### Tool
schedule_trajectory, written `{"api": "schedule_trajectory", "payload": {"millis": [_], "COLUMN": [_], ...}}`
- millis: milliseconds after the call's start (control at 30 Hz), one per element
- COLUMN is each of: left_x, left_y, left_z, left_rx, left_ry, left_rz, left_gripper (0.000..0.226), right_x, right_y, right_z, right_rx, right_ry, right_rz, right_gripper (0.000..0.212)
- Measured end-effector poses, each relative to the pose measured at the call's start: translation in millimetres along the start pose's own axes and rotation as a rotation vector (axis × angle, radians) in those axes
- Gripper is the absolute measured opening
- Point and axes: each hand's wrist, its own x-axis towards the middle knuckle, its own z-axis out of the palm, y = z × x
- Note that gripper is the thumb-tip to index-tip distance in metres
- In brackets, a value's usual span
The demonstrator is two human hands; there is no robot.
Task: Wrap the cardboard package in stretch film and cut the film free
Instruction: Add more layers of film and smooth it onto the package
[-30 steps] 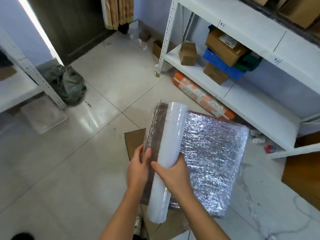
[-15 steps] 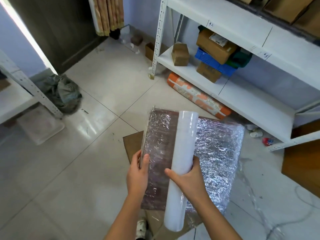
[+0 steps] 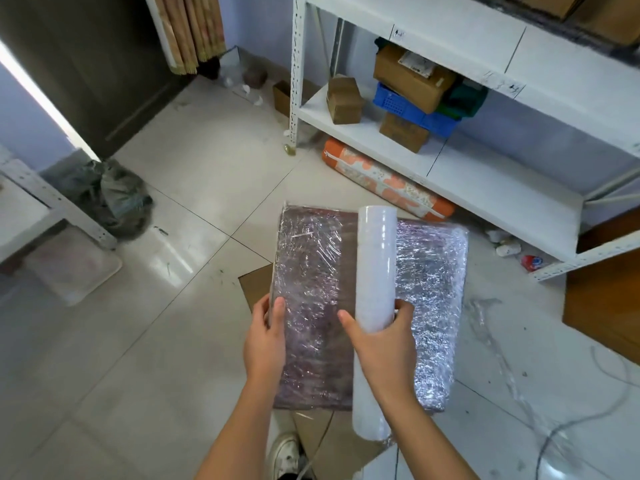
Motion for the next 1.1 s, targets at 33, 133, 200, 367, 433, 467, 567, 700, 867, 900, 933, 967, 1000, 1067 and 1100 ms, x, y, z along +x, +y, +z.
{"api": "schedule_trajectory", "payload": {"millis": [33, 133, 200, 367, 433, 467, 567, 700, 867, 900, 933, 967, 1000, 1067, 1100], "left_x": [1.3, 0.5, 0.5, -2.4, -5.9, -5.7, 2.1, 11.9, 14.1, 14.3, 14.6, 14.7, 13.8, 10.8, 9.1], "left_y": [0.6, -1.4, -0.5, 17.7, 20.6, 15.5, -4.8, -6.9, -9.7, -8.2, -6.1, -3.3, -1.2, 1.7, 3.1], "left_z": [0.5, -0.9, -4.4, -4.7, 4.2, 11.1, 27.4, 32.8, 28.9, 29.0, 29.4, 29.7, 29.6, 29.2, 27.6], "left_rx": [0.014, 0.055, 0.109, 0.570, 0.689, 0.720, 0.797, 0.863, 0.884, 0.885, 0.882, 0.871, 0.856, 0.812, 0.772], "left_ry": [0.000, 0.005, -0.024, 0.234, 0.250, 0.219, 0.185, 0.209, 0.217, 0.214, 0.205, 0.191, 0.172, 0.136, 0.132], "left_rz": [-0.005, -0.018, -0.034, 0.225, 0.526, 0.642, 0.739, 0.692, 0.691, 0.693, 0.696, 0.699, 0.699, 0.708, 0.719], "left_gripper": [0.067, 0.061, 0.075, 0.077, 0.063, 0.060, 0.056, 0.057, 0.058, 0.057, 0.057, 0.058, 0.058, 0.058, 0.059], "right_x": [2.9, 6.7, 7.5, 17.7, 21.3, 22.4, 24.2, 31.1, 34.8, 35.7, 37.6, 39.8, 42.3, 49.1, 51.5], "right_y": [0.4, 4.9, 9.1, 11.9, 13.6, 14.6, 18.6, 21.5, 16.3, 15.7, 16.0, 16.4, 17.0, 18.9, 19.2], "right_z": [-0.6, 0.1, 0.8, -7.5, -9.5, -10.1, -10.6, -7.8, -11.9, -16.2, -20.8, -25.3, -29.2, -33.2, -32.7], "right_rx": [-0.026, -0.046, -0.038, 0.096, 0.118, 0.116, 0.134, 0.182, 0.146, 0.161, 0.151, 0.124, 0.093, 0.058, 0.058], "right_ry": [0.002, -0.048, -0.084, -0.165, -0.198, -0.216, -0.275, -0.320, -0.251, -0.223, -0.203, -0.191, -0.184, -0.174, -0.171], "right_rz": [0.001, -0.009, -0.032, -0.056, -0.064, -0.067, -0.071, -0.076, -0.120, -0.140, -0.163, -0.180, -0.184, -0.149, -0.121], "right_gripper": [0.065, 0.065, 0.060, 0.037, 0.030, 0.028, 0.032, 0.052, 0.055, 0.057, 0.058, 0.059, 0.061, 0.065, 0.067]}}
